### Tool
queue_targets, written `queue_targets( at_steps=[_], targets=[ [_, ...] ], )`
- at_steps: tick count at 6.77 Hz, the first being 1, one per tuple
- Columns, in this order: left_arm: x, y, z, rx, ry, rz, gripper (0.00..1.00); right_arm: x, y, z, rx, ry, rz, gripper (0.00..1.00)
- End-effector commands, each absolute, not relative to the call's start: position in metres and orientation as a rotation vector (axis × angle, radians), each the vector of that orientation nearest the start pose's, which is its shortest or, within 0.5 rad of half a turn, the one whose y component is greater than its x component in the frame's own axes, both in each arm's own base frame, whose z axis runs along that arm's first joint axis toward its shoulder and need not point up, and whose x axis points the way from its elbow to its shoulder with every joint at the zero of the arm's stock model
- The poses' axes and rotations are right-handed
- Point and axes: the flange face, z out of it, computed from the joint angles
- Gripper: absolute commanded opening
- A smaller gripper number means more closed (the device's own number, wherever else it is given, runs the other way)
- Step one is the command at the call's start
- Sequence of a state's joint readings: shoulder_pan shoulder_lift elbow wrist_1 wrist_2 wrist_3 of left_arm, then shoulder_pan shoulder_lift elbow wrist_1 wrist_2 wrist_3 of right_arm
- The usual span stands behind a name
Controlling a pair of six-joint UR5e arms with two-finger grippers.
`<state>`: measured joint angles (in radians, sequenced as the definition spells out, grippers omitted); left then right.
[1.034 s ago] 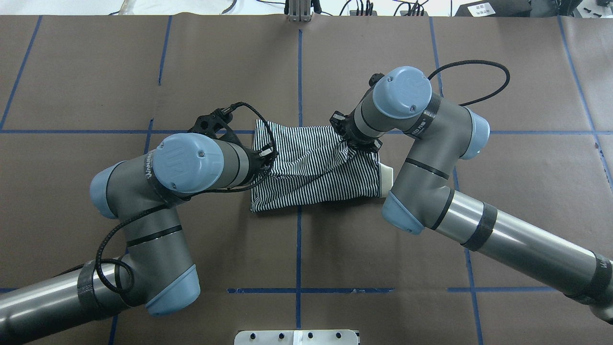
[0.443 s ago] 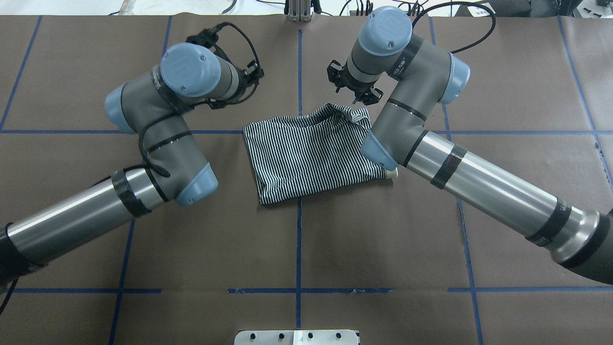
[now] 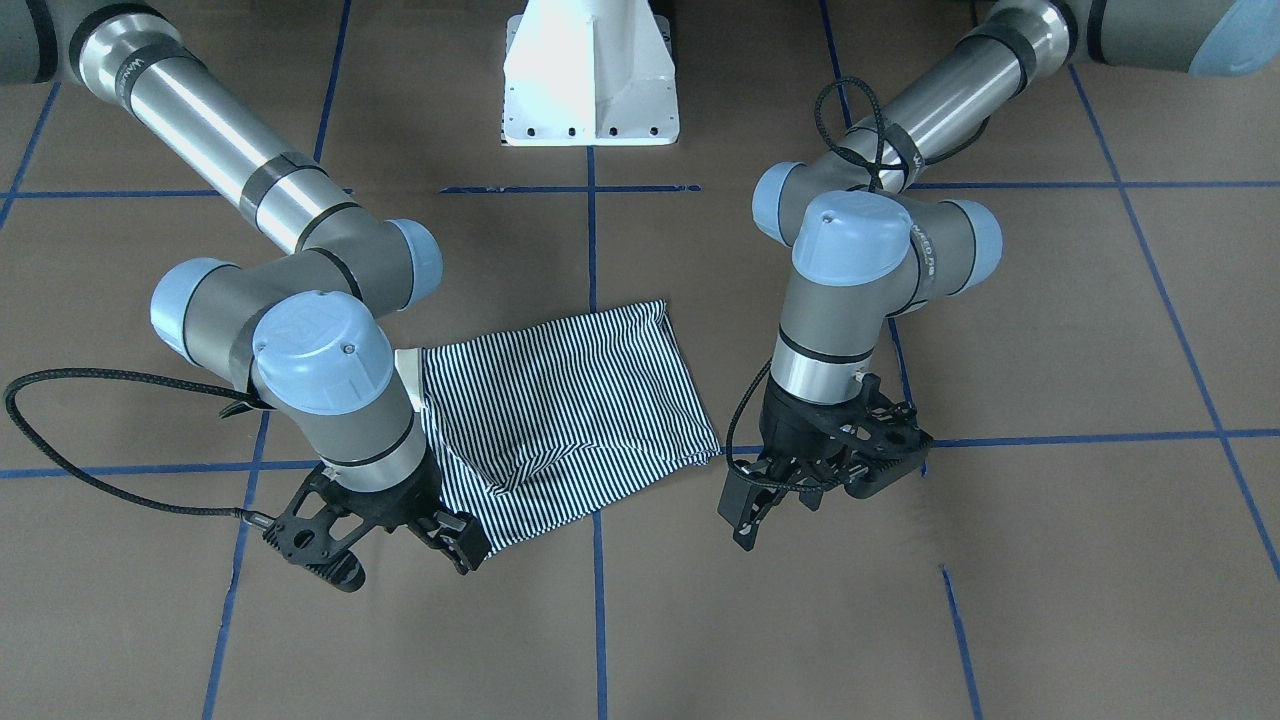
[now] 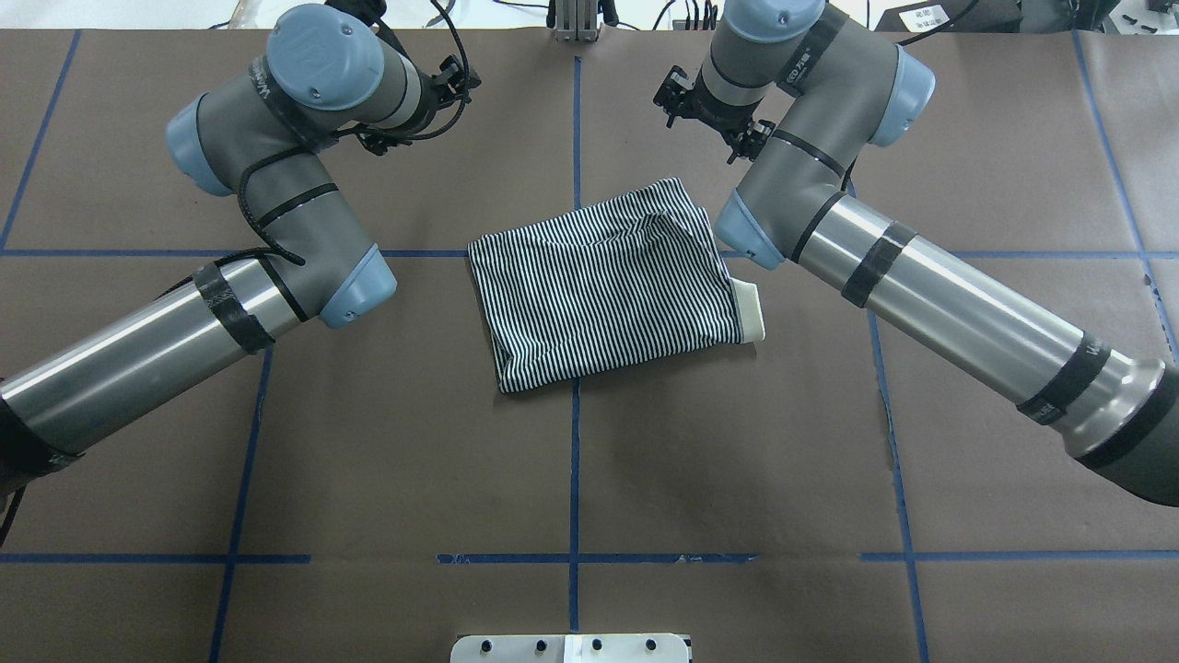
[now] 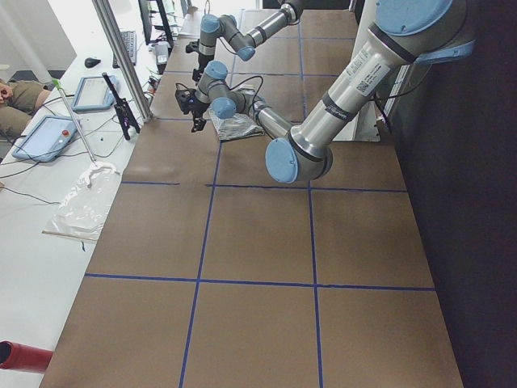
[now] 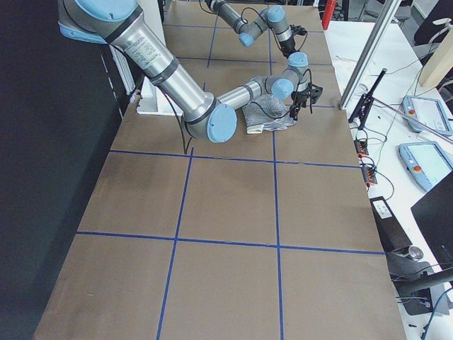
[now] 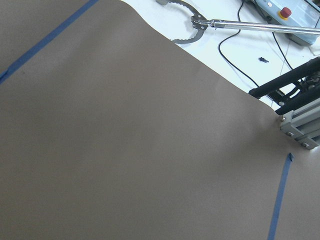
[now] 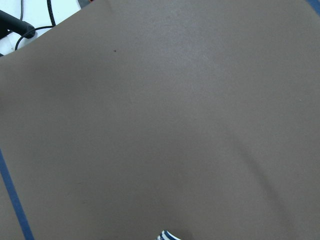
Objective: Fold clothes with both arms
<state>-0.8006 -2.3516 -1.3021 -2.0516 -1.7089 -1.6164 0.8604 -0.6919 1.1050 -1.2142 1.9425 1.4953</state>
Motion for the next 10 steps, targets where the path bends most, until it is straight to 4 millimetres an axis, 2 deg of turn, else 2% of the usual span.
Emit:
queue_targets(
  at_steps=[1, 2, 3, 4, 5, 6, 7, 8, 9, 10],
  targets=[
    [0.427, -0.598, 0.254, 0.206, 1.049, -0.566, 1.00, -0.434, -0.695, 0.277, 0.049, -0.860, 0.480, 1.00],
    [0.401, -0.570, 0.264, 0.222, 1.066, -0.501, 1.00, -0.415, -0.689, 0.294, 0.068, -0.860, 0.424, 1.00],
    [0.373, -0.550, 0.273, 0.241, 1.076, -0.442, 1.00, -0.385, -0.680, 0.325, 0.104, -0.832, 0.325, 1.00],
    [0.344, -0.528, 0.290, 0.286, 1.055, -0.374, 1.00, -0.332, -0.679, 0.357, 0.111, -0.813, 0.228, 1.00],
    [0.314, -0.518, 0.301, 0.312, 1.042, -0.318, 1.00, -0.266, -0.681, 0.397, 0.122, -0.801, 0.145, 1.00],
    [0.275, -0.520, 0.317, 0.318, 1.019, -0.253, 1.00, -0.183, -0.680, 0.459, 0.140, -0.784, 0.061, 1.00],
    [0.221, -0.524, 0.352, 0.352, 0.971, -0.159, 1.00, -0.106, -0.663, 0.525, 0.166, -0.744, -0.026, 1.00],
    [0.164, -0.531, 0.388, 0.407, 0.907, -0.062, 1.00, -0.045, -0.638, 0.579, 0.181, -0.710, -0.088, 1.00],
    [0.104, -0.540, 0.438, 0.449, 0.812, 0.023, 1.00, 0.011, -0.607, 0.623, 0.167, -0.753, -0.129, 1.00],
    [0.057, -0.556, 0.487, 0.445, 0.712, 0.099, 1.00, 0.054, -0.574, 0.655, 0.148, -0.799, -0.144, 1.00]
  ],
)
